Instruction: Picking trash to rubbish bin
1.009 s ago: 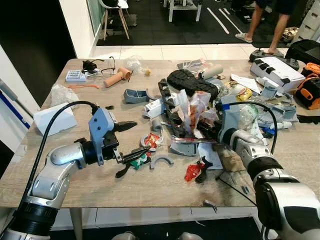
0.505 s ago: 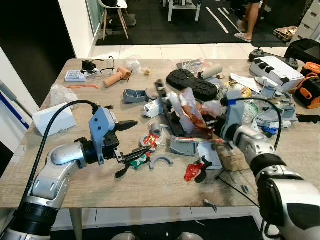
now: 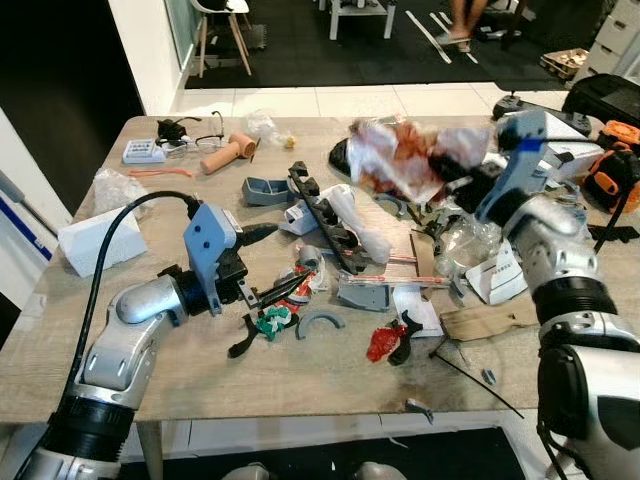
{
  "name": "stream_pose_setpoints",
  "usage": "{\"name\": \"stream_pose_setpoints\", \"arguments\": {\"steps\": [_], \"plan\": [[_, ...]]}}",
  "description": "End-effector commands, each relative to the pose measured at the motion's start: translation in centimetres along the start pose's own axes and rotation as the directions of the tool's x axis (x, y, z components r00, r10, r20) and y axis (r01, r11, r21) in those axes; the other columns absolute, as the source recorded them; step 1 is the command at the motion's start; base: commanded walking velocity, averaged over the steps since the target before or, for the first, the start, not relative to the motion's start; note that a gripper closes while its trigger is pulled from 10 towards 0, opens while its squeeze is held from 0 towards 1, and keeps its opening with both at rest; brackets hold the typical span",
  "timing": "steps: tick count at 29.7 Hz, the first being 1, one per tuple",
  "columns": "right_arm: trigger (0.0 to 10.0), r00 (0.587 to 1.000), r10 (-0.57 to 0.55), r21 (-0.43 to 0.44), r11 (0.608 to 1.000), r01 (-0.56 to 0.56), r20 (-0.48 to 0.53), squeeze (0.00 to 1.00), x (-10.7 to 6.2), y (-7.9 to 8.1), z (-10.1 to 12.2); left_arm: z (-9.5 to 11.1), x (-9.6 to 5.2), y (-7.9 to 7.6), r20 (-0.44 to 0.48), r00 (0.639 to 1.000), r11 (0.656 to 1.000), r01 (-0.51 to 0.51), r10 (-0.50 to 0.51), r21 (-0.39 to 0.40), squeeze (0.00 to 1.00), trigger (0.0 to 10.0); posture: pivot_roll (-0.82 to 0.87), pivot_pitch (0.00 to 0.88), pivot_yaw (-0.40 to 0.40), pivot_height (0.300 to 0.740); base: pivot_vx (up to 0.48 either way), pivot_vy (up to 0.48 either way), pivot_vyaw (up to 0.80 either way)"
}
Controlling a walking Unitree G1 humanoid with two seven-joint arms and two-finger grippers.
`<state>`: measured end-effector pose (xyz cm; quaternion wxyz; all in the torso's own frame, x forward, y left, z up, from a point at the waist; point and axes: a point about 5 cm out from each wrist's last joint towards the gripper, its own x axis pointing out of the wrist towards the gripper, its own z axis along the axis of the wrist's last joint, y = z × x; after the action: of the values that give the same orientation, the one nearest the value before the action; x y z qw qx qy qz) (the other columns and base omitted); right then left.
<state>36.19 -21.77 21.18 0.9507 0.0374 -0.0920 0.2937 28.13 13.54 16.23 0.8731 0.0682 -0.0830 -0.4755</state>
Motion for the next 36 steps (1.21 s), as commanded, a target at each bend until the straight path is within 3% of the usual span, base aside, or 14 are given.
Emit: {"name": "stream_pose_setpoints", "arguments": {"steps": [1,3,4,5,6,8,10,11,14,22,36], "plan": [[0.0,0.998,0.024,0.037,0.999,-0.026,0.057,0.0,-0.4,1.4,0.6,-0.1,0.1,0.1,0.02,0.999,0.999,-0.04,0.04,-0.007,0.0,10.0,-0.08,0.0,-0.027,0.74,0.0,0.0,0.0],[0.0,0.997,-0.021,0.052,0.998,0.017,0.071,0.0,-1.0,3.0,-0.2,0.2,0.3,0.5,0.077,0.989,0.992,-0.121,0.124,-0.041,0.0,10.0,-0.09,0.0,-0.032,0.74,0.0,0.0,0.0],[3.3,0.996,-0.061,0.068,0.996,0.057,0.071,0.0,-1.4,3.6,-0.9,0.3,0.4,0.7,0.1,0.98,0.984,-0.163,0.17,-0.069,0.0,10.0,-0.09,0.0,-0.035,0.74,0.0,0.0,0.0],[3.3,0.996,-0.061,0.068,0.996,0.057,0.071,0.0,-1.4,3.6,-0.9,0.3,0.4,0.7,0.1,0.98,0.984,-0.163,0.17,-0.069,0.0,10.0,-0.09,0.0,-0.035,0.74,0.0,0.0,0.0],[10.0,0.991,-0.112,0.097,0.99,0.104,0.072,0.0,-1.5,3.9,-1.7,0.3,0.6,0.7,0.123,0.969,0.973,-0.204,0.217,-0.109,0.0,10.0,-0.09,0.0,-0.039,0.74,0.0,0.0,0.0],[10.0,0.99,-0.134,0.105,0.986,0.129,0.038,0.0,-1.4,4.1,-2.8,-0.1,1.1,0.4,0.138,0.938,0.936,-0.287,0.317,-0.203,0.0,10.0,-0.08,0.0,-0.046,0.74,0.0,0.0,0.0],[10.0,0.99,-0.137,0.106,0.985,0.133,0.03,0.0,-1.4,4.0,-2.7,-0.2,1.2,0.3,0.136,0.934,0.929,-0.298,0.332,-0.219,0.0,10.0,-0.08,0.0,-0.046,0.74,0.0,0.0,0.0],[10.0,0.985,-0.166,0.124,0.979,0.159,0.044,0.0,-0.9,3.7,-2.2,-0.5,1.2,0.2,0.125,0.927,0.912,-0.31,0.353,-0.27,0.0,10.0,-0.07,0.0,-0.053,0.74,0.0,0.0,0.0],[10.0,0.984,-0.172,0.15,0.975,0.162,0.052,0.0,-0.7,4.5,-2.1,-0.7,1.4,-0.2,0.122,0.932,0.907,-0.292,0.341,-0.303,0.0,10.0,-0.08,0.0,-0.031,0.74,0.0,0.0,0.0],[10.0,0.985,-0.168,0.165,0.973,0.162,0.024,0.0,-1.0,5.9,-3.0,-0.9,1.6,-0.2,0.098,0.936,0.912,-0.3,0.338,-0.281,0.0,10.0,-0.08,0.0,-0.025,0.74,-0.036,0.0,0.0],[10.0,0.982,-0.19,0.162,0.969,0.185,0.017,0.0,-0.9,5.7,-2.9,-1.0,1.8,-0.2,0.073,0.938,0.913,-0.31,0.34,-0.266,0.0,10.0,-0.08,0.0,-0.018,0.74,-0.308,0.0,0.0]]}}
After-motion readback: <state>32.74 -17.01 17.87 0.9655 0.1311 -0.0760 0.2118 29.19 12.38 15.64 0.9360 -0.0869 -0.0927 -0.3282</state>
